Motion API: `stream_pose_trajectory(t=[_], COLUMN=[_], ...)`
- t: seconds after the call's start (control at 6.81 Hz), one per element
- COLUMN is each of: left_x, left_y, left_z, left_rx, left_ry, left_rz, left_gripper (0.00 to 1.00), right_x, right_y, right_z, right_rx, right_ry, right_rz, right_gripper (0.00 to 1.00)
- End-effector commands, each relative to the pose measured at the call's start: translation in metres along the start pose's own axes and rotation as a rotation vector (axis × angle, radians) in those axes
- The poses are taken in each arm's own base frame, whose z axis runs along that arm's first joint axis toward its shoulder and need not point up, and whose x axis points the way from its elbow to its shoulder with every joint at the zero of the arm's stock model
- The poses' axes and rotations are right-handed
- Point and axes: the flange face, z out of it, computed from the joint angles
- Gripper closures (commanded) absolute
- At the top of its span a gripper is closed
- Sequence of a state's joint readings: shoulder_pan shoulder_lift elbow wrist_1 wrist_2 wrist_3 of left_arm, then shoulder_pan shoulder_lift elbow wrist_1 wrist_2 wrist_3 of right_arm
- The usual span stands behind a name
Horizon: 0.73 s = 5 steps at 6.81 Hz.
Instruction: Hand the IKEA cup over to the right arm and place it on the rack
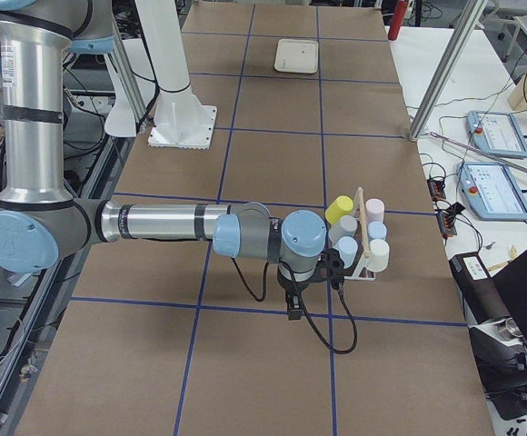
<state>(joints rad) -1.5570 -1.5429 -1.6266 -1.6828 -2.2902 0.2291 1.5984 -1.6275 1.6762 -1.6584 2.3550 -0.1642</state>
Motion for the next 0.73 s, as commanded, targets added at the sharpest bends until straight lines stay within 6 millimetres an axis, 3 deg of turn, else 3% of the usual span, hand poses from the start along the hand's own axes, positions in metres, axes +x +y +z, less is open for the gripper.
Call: stream_pose_trajectory(t=[0.0, 0.59], left_x=[-0.0022, -0.0025], left_y=[-0.0018, -0.0023], left_z=[0.0020, 0.0022], left_rx=[-0.002, -0.004], left_ry=[0.001, 0.001], left_rz=[-0.001, -0.002], left_gripper=[0.00, 0.00], right_x=[-0.0005, 0.0012], right_y=[-0.0016, -0.0038], right_z=[-0.0008, 0.0008], right_rx=[0.003, 0.000], right_ry=[0.001, -0.003], right_rz=[-0.003, 0.001], right_gripper=[0.00, 0.00])
